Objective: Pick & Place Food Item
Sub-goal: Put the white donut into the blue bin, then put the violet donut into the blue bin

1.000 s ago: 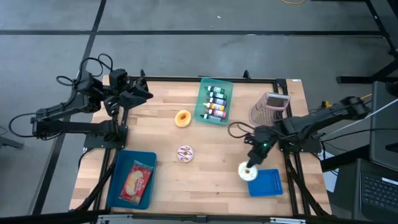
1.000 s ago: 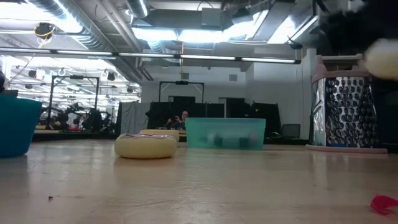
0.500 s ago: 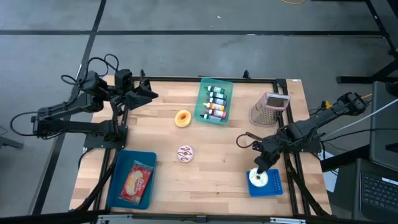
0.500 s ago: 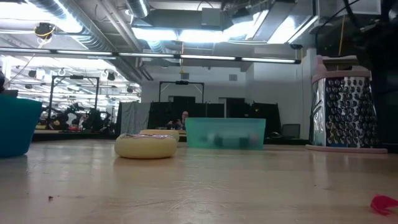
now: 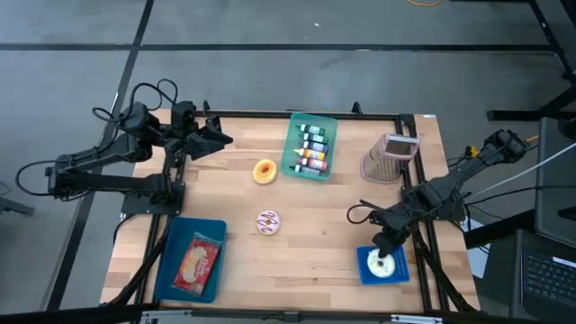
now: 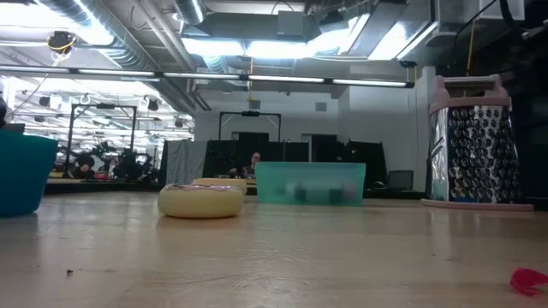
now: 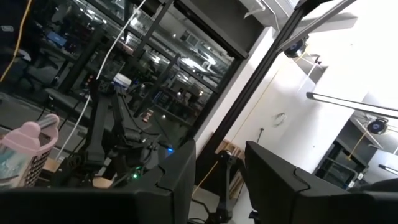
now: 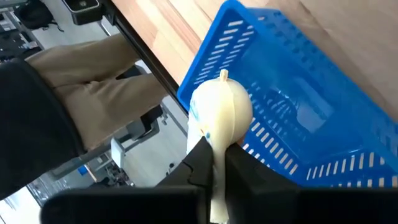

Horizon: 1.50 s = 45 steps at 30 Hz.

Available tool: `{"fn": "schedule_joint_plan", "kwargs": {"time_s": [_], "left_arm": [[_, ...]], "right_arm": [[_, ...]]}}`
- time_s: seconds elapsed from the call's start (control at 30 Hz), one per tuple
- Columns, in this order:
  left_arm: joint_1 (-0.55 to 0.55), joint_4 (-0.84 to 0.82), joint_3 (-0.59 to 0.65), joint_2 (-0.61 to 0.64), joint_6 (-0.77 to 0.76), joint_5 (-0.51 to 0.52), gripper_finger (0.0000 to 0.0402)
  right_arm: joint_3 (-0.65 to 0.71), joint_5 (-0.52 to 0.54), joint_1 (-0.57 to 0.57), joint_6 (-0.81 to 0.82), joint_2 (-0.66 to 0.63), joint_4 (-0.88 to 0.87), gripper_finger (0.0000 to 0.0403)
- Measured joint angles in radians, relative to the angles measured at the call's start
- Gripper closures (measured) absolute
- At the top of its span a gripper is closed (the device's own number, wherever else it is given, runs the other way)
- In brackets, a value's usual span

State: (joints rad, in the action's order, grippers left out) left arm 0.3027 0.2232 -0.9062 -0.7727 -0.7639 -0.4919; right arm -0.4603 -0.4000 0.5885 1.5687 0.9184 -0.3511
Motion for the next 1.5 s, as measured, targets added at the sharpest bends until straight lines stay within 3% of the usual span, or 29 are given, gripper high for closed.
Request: {"fn": "schedule_joint_plan", "kwargs": {"time_s": [0.3, 0.93, 1.3, 1.5], "left_arm": [[0.000, -0.026, 0.000, 0.000, -0.007, 0.000, 0.0267], [0.000, -0.026, 0.000, 0.000, -0.008, 0.000, 0.0267], [0.000, -0.026, 0.000, 0.000, -0.008, 0.000, 0.0267], [0.000, -0.026, 0.000, 0.000, -0.005, 0.000, 0.0267]], "right_arm": [[0.000, 0.075, 0.030, 0.051, 0.000, 0.000, 0.0354], [-0.001, 0.102, 0.100, 0.134, 0.000, -0.001, 0.0191], [-0.002, 0.106, 0.114, 0.178, 0.000, 0.012, 0.0179], [-0.002, 0.195, 0.111, 0.204, 0.000, 0.079, 0.0179]]}}
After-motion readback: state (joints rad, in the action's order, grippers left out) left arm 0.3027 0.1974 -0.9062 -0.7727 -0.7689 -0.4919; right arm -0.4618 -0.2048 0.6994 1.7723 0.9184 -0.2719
